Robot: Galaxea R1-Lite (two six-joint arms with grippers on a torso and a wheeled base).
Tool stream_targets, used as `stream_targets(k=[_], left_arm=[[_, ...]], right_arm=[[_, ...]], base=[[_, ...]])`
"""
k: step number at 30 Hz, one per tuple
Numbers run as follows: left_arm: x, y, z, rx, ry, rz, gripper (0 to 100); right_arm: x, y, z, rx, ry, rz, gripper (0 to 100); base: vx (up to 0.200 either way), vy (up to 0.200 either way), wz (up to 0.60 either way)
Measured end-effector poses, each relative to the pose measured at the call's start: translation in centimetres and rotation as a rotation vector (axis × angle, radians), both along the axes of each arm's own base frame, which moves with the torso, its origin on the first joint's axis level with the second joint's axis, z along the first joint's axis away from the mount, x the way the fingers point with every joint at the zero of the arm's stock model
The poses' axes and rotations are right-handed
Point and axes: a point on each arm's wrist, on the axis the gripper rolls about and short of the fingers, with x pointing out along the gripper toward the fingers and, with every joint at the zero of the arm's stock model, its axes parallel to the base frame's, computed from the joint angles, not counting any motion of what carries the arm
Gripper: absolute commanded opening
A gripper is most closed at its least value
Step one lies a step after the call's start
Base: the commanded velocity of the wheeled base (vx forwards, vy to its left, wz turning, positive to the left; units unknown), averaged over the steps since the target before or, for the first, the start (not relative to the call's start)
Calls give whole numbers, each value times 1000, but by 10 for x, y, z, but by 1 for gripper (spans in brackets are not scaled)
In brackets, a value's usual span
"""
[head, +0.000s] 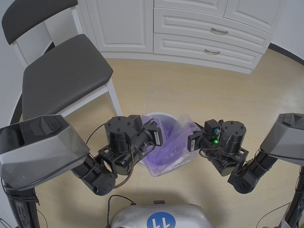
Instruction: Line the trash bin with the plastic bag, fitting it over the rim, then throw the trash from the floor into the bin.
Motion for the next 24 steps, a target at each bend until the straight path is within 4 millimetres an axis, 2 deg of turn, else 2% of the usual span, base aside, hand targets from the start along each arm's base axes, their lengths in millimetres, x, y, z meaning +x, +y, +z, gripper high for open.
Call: stream_targets(k=[5, 9, 13, 21, 24], left_arm=[[8, -2, -8, -6, 11, 8, 0], [19, 3, -11, -11, 10, 35, 0], [33, 13, -13, -17, 6, 69, 0], [65, 36, -29, -15, 18, 117, 0], [70, 42, -32, -9, 28, 125, 0]], right_arm=[[5, -3, 1, 5, -8, -14, 0], [10, -4, 2, 10, -14, -18, 0], [16, -8, 3, 17, -24, -35, 0], [35, -21, 1, 22, -34, -83, 0], [42, -25, -2, 17, -27, -102, 0]], base=[[0, 0, 0], [0, 0, 0], [0, 0, 0], [0, 0, 0], [0, 0, 0]])
